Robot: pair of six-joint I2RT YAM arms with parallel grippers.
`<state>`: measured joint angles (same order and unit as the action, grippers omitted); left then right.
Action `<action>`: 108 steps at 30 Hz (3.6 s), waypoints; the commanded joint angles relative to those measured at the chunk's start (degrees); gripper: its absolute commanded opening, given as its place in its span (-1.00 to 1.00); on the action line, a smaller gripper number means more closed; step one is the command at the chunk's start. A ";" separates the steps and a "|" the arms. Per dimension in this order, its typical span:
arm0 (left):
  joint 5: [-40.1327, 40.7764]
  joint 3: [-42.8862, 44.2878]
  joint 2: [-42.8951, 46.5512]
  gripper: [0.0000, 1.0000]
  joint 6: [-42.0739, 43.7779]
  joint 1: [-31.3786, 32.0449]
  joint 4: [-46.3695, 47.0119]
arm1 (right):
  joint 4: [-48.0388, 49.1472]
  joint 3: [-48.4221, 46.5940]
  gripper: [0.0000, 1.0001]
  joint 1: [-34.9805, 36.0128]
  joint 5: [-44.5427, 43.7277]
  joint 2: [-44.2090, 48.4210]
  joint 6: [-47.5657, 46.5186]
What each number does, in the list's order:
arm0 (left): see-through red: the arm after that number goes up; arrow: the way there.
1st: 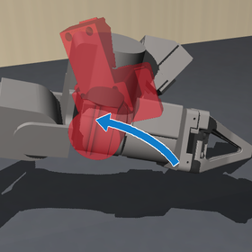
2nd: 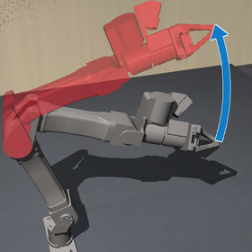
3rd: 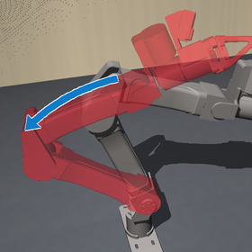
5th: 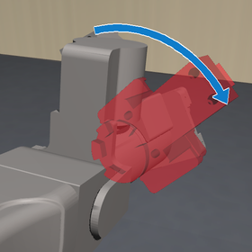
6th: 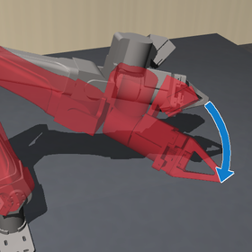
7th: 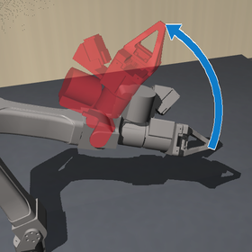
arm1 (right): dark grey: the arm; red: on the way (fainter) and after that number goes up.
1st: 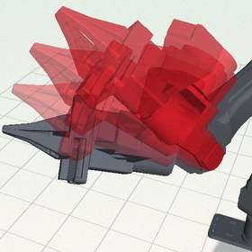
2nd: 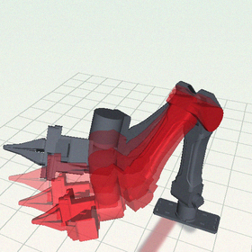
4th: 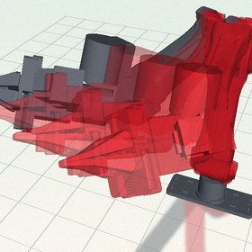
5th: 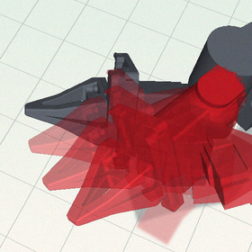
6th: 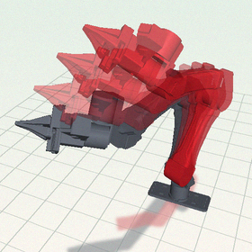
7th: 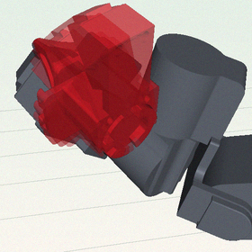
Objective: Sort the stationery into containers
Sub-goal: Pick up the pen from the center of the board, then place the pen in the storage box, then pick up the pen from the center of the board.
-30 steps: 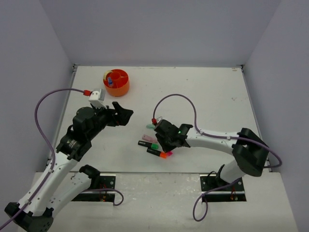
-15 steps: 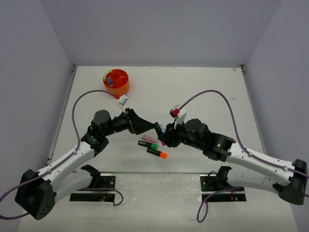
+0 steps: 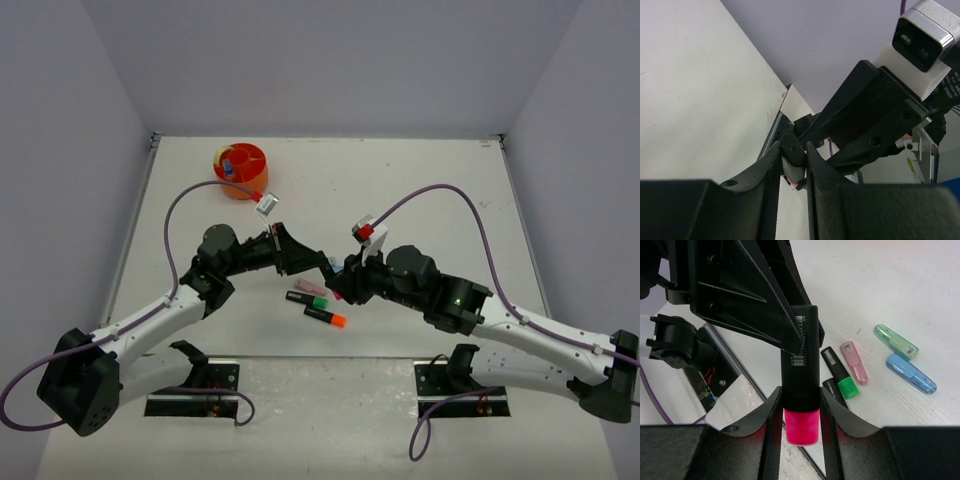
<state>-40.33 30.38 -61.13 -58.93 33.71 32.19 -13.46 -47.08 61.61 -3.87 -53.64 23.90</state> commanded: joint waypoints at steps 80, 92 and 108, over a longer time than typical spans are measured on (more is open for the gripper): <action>33.17 33.71 4.99 1.00 30.36 -31.78 -36.77 | -10.72 -7.28 0.27 1.76 -2.29 -35.51 -8.48; 31.89 29.56 11.30 1.00 35.81 -31.78 -43.96 | -13.73 -13.21 -0.21 5.45 -2.02 -47.91 -9.36; 3.06 13.55 15.00 1.00 18.69 -31.61 -27.25 | -10.58 -14.54 -1.00 10.05 -8.98 -23.68 -10.37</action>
<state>-20.11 51.27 -46.17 -28.00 2.20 -8.43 -28.32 -60.88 72.84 -7.06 -89.88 14.64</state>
